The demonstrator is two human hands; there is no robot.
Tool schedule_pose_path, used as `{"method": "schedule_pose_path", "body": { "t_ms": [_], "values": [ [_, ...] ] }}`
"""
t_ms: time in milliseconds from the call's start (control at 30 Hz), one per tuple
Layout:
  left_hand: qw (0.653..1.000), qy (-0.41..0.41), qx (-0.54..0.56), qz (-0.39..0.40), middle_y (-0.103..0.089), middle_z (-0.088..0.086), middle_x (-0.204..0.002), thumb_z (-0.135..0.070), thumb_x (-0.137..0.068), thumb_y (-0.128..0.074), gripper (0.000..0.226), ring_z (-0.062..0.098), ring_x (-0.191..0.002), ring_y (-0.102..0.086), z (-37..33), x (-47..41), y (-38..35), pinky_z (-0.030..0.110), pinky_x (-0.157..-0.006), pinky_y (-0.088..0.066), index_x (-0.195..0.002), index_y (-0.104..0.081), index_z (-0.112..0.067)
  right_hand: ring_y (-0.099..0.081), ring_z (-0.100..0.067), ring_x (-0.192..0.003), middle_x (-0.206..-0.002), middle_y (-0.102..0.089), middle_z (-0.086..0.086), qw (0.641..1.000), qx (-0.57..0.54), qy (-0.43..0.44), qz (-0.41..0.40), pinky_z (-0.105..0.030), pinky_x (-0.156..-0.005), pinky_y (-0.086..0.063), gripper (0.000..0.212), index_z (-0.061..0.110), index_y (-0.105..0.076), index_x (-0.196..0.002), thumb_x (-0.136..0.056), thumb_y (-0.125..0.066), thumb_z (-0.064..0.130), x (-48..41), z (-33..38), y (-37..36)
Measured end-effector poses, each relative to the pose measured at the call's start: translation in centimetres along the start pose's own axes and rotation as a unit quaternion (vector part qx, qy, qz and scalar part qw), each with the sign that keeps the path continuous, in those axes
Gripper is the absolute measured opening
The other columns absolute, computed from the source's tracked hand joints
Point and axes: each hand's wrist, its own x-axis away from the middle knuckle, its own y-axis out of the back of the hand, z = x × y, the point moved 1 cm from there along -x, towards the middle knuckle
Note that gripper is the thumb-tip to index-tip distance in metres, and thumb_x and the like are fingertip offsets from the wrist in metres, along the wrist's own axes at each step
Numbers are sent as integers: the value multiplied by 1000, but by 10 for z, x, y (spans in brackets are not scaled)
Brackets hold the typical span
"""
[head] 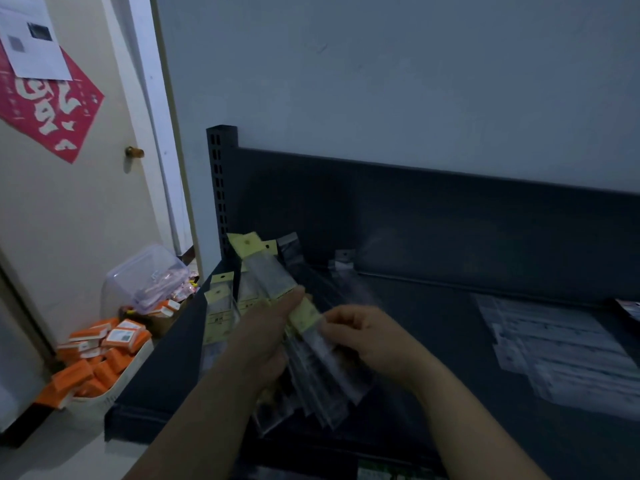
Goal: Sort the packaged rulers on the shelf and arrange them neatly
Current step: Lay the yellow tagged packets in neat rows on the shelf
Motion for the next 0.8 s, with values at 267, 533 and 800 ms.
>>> {"method": "schedule_pose_path", "body": {
  "t_ms": [267,533,800],
  "values": [
    [996,-18,88,-15,-61,5,-61,-12,-97,-50,21,16,-52,-62,-17,1,21,33,-62,-59,-78,-58,-6,-51,-30,-105,-113,-55,-13,860,431,-134,-240,-33,-80,-44,38,9,-57,-104,-86,-60,43,-16,-39,44],
    [996,6,84,-9,-61,8,-62,-13,-97,-51,23,20,-51,-59,-9,-1,22,35,-62,-57,-78,-59,-5,-64,-20,-78,-90,-70,-12,931,246,-200,-180,-29,-70,-53,28,-2,-68,-92,-75,-74,19,-18,-33,66],
    [997,11,75,7,-61,11,-67,-11,-96,-53,17,22,-53,-60,-2,-5,16,34,-56,-55,-85,-60,0,-57,-12,-71,-86,-66,-5,950,189,-175,-177,-17,-52,-43,15,6,-70,-91,-79,-72,15,-11,-43,72]
  ]
}}
